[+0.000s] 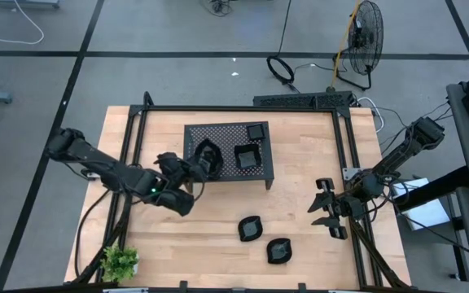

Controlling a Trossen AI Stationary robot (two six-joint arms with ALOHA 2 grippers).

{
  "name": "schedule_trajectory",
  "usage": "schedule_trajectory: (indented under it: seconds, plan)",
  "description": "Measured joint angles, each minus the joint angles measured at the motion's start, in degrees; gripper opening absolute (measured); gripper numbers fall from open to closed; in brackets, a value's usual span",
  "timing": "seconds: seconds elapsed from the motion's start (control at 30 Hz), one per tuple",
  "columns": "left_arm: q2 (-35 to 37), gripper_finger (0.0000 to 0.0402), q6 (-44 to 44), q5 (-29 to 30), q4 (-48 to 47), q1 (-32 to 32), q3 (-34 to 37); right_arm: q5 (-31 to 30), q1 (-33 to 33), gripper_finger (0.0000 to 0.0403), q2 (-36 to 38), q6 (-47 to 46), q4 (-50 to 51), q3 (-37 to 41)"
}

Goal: Pick & Place Mini shaped plates
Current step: Stack the leaf-shaped plate onto the stacked leaf-shaped plate on the shelf

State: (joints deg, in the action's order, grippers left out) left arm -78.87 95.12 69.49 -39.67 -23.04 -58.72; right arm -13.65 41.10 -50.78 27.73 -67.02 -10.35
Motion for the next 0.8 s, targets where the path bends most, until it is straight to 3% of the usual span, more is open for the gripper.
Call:
schedule_trajectory:
  seconds: [0.47,0.8]
  plan:
    - [-0.35,0.0105,0.35,-7.50,-1.06,5.54,0.01,0.00,0.00,0.0155,0.01,0.00,-0.03,0.00]
    - [3.34,0.0148,-12.89,-2.08,3.24,3.68,0.02,0.00,0.00,0.0155,0.00,0.10,0.00,0.00]
